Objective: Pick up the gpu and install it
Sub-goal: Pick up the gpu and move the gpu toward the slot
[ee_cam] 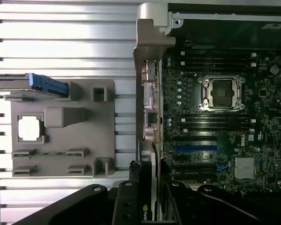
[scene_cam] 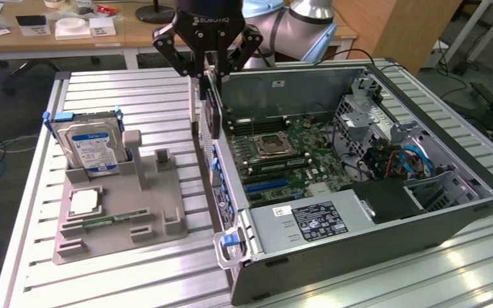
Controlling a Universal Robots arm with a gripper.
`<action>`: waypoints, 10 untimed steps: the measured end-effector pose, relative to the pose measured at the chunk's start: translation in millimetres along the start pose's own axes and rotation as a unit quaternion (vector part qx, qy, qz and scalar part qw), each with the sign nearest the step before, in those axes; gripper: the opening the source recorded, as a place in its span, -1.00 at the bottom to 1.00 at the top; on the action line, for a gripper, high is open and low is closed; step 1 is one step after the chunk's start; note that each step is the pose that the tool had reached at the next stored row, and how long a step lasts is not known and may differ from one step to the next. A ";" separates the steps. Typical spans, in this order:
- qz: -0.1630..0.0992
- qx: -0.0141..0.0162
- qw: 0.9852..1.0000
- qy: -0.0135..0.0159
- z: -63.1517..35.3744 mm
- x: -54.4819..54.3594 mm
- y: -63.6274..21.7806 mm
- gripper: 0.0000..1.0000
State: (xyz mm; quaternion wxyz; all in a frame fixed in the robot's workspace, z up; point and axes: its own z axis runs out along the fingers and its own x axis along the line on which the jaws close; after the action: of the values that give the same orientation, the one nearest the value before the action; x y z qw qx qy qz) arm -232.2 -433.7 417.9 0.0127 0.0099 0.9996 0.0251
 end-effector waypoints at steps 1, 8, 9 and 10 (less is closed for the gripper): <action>0.000 0.000 1.000 0.000 0.0 -1.8 0.2 -0.47; 0.000 -0.001 1.000 0.000 0.4 -13.9 1.3 -0.47; 0.000 -0.001 1.000 0.000 0.5 -15.6 1.4 -0.47; 0.000 -0.001 1.000 0.000 0.5 -16.9 1.6 -0.47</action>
State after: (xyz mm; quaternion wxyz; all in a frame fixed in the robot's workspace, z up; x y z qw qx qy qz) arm -215.2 -432.4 417.9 0.0127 0.0098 0.9995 0.0257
